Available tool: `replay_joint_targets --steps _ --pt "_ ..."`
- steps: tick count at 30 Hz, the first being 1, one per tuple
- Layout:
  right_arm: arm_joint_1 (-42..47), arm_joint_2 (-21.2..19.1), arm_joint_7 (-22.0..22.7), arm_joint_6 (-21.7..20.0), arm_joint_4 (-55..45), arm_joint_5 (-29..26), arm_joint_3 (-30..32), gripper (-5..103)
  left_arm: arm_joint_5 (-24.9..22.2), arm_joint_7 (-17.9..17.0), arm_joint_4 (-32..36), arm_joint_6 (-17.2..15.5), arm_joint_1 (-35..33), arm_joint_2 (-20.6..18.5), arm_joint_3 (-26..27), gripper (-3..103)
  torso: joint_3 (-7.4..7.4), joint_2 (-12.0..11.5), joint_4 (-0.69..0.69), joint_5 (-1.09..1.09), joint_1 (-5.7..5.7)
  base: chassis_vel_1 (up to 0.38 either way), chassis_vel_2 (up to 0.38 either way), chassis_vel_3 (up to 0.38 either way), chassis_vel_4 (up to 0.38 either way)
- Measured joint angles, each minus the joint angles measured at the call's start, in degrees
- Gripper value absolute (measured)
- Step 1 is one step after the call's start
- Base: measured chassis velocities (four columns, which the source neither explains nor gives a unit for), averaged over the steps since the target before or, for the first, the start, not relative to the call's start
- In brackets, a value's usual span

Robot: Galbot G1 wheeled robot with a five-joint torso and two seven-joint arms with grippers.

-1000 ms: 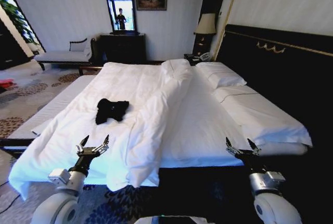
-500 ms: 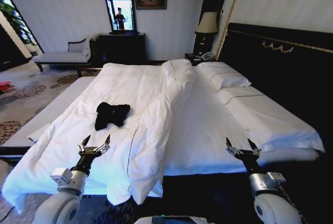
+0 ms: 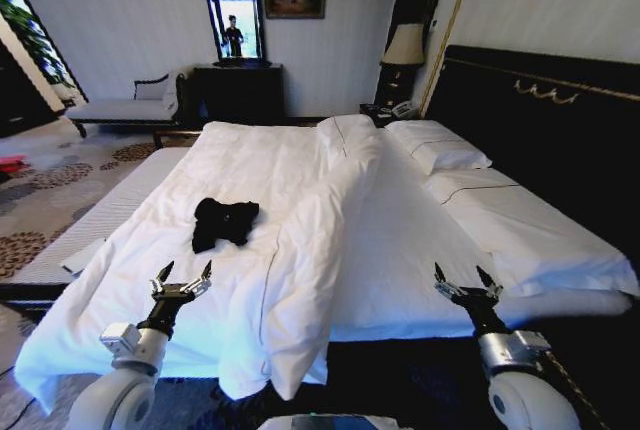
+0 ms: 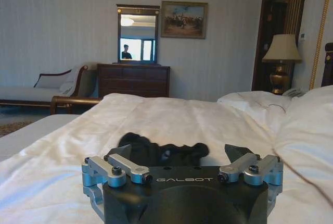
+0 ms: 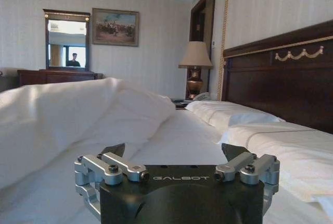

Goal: Fold the clothes on the bed.

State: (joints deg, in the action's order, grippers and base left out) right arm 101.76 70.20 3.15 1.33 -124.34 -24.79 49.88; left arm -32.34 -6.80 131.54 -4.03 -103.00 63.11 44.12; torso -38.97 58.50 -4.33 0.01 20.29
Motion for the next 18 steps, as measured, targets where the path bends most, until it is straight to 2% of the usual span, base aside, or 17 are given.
replay_joint_targets --steps 12,18 --pt "0.7 0.4 0.9 -0.7 -1.3 -0.4 -0.2 100 0.3 -0.1 -0.1 0.0 0.2 0.1 -0.3 100 0.0 0.0 0.01 0.0 0.01 0.129 0.248 -0.13 -0.241" --pt "3.1 1.0 3.7 -5.9 -7.2 -6.1 -1.1 100 0.4 -0.1 -0.3 0.1 0.0 0.2 -0.2 100 -0.01 0.0 0.0 -0.03 0.03 0.03 0.161 -0.041 -0.173"
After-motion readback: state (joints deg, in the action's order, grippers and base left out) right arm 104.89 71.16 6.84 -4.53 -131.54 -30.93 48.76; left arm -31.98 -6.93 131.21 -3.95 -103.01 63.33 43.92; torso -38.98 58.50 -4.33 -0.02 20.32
